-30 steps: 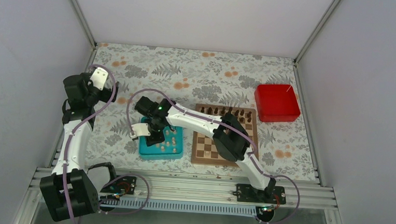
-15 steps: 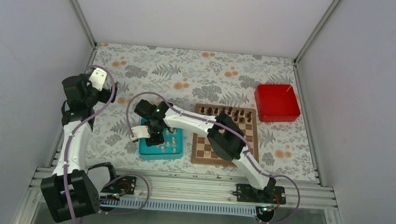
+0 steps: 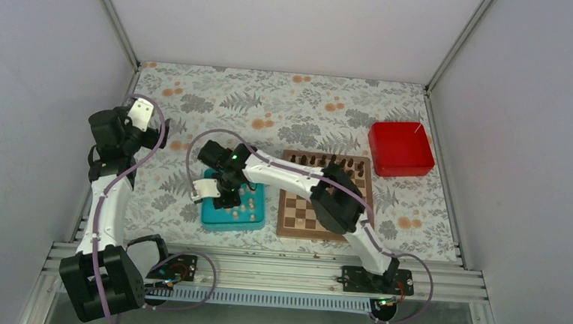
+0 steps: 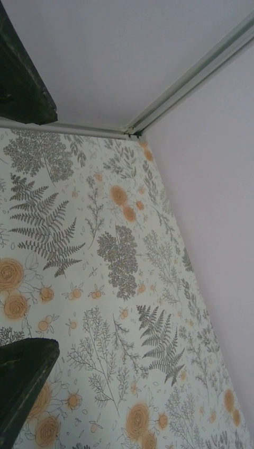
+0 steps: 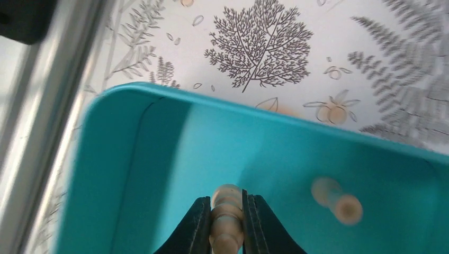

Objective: Set up the chess pieces on the board
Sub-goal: Pick up the chess piece from the storage box, then place the chess piece on the chessboard.

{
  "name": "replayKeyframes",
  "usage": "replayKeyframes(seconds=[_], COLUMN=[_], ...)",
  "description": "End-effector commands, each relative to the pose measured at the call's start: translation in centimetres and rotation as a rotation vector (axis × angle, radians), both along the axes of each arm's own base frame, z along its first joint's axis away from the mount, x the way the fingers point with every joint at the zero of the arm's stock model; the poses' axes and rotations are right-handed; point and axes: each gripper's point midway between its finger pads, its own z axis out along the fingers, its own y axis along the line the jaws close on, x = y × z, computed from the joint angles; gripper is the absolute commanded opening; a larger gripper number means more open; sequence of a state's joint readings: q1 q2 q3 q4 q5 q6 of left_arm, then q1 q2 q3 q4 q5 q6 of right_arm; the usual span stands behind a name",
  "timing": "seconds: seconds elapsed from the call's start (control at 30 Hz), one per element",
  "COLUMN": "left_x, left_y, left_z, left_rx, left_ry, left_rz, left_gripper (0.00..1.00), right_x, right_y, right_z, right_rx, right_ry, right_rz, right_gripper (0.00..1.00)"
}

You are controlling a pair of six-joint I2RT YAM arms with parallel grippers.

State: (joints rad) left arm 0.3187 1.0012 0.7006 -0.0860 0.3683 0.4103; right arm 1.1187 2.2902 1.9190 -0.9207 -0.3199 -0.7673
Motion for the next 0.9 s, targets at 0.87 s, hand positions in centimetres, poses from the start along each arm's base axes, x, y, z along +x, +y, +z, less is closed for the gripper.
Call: replayKeyframes(seconds=[0.87], left_x=[0.1], left_y=[0.1], left_z=[0.5], left_rx=[-0.013], left_ry=[-0.011], left_rz=[-0.007], left_gripper=[1.0], right_x=[-0.7], right_y=[-25.2], right_z=[6.7], right_rx=[-0.021], right_ry=[-0.01], right_rz=[-0.477], right_gripper=[0.05])
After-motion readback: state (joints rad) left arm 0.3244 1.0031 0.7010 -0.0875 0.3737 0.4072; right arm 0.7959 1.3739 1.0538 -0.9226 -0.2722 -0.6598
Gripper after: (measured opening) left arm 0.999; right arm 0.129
